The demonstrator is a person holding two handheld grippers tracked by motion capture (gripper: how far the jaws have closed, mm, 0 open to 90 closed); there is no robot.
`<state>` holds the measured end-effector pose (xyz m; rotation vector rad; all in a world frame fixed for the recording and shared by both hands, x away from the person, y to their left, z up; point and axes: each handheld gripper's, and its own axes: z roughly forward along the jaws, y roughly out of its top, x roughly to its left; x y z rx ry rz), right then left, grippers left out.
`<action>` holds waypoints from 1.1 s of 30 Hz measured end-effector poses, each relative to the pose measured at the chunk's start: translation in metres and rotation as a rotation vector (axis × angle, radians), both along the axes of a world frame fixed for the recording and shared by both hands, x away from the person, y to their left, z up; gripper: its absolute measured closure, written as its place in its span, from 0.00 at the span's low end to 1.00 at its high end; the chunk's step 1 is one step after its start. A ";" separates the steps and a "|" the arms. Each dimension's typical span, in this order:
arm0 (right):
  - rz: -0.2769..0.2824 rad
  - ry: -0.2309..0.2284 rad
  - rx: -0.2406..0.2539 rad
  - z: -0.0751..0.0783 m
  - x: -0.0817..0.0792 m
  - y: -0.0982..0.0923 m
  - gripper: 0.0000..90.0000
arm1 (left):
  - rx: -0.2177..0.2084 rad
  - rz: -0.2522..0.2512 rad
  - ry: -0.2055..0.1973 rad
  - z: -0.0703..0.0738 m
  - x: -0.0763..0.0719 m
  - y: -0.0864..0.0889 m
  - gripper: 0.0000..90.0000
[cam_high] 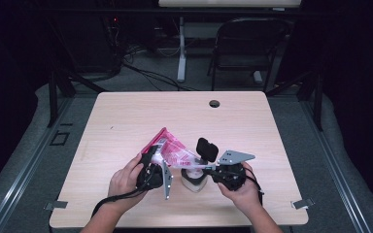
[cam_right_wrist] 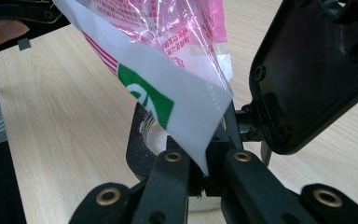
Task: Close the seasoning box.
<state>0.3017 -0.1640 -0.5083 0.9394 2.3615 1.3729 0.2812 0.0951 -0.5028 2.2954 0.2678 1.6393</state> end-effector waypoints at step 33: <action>-0.001 -0.006 0.003 0.000 0.000 0.004 0.99 | -0.137 0.021 0.122 -0.017 0.007 0.008 0.79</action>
